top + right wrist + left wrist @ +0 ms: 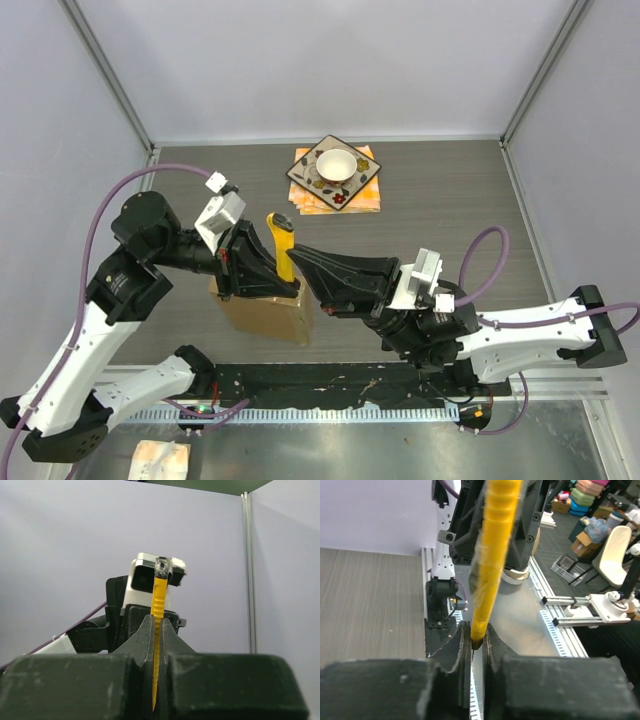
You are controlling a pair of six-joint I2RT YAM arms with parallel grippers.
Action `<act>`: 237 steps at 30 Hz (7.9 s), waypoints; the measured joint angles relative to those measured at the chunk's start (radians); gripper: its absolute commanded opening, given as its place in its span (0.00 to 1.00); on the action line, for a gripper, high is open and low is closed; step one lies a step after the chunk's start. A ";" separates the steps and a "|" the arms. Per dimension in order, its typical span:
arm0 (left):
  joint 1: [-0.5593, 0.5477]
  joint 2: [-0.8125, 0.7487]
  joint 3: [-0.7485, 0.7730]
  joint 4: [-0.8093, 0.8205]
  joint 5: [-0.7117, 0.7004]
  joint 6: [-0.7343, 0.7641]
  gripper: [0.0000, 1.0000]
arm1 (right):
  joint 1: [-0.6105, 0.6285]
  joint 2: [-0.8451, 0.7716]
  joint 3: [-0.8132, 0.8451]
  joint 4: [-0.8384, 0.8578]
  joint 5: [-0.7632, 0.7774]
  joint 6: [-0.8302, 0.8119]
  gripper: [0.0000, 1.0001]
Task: Unpack the express box
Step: Cut the express box at the center of the board.
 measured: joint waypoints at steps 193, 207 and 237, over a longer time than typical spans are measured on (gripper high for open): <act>0.003 0.170 0.309 -0.588 -0.163 0.602 0.00 | -0.366 -0.098 0.354 -1.127 -0.541 0.221 0.39; 0.003 0.144 0.301 -0.581 -0.227 0.621 0.00 | -0.373 -0.035 0.372 -1.167 -0.527 0.243 0.47; 0.003 0.093 0.288 -0.596 -0.222 0.629 0.61 | -0.384 -0.121 0.310 -1.061 -0.508 0.280 0.01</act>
